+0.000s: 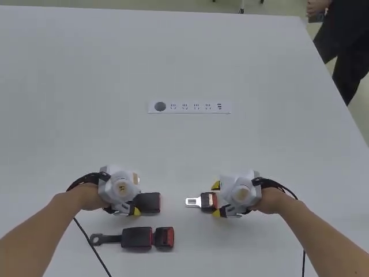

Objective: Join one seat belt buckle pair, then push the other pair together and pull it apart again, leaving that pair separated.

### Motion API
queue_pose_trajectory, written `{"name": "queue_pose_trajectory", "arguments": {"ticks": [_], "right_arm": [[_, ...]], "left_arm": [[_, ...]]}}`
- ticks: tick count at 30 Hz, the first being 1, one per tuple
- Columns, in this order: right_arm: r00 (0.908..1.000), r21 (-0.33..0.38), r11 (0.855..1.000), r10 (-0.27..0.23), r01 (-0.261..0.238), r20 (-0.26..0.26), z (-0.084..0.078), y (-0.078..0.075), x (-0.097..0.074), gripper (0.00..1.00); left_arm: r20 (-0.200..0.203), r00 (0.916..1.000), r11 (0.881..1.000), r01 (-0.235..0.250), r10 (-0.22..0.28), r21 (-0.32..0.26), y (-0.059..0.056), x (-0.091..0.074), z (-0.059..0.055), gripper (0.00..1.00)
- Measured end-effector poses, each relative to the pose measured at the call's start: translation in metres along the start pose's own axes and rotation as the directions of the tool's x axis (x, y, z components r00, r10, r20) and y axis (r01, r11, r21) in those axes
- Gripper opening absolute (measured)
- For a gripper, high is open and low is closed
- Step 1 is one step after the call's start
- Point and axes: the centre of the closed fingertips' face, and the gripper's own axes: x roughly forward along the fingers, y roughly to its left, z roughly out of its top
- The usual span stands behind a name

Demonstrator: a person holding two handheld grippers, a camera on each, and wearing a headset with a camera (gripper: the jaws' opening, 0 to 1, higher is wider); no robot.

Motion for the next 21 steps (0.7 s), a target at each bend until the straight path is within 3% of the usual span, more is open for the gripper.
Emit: {"name": "queue_pose_trajectory", "arguments": {"ticks": [13,21], "right_arm": [[0.9996,0.047,0.999,-0.025,0.025,0.01,-0.011,0.011,-0.017,0.53],[0.9974,0.1,0.993,-0.06,0.056,0.041,-0.017,0.023,-0.027,0.58]], "left_arm": [[0.081,0.9958,0.988,-0.031,0.044,-0.148,-0.005,-0.023,-0.014,0.47],[0.152,0.9838,0.97,-0.058,0.096,-0.238,-0.018,-0.037,-0.024,0.52]]}}
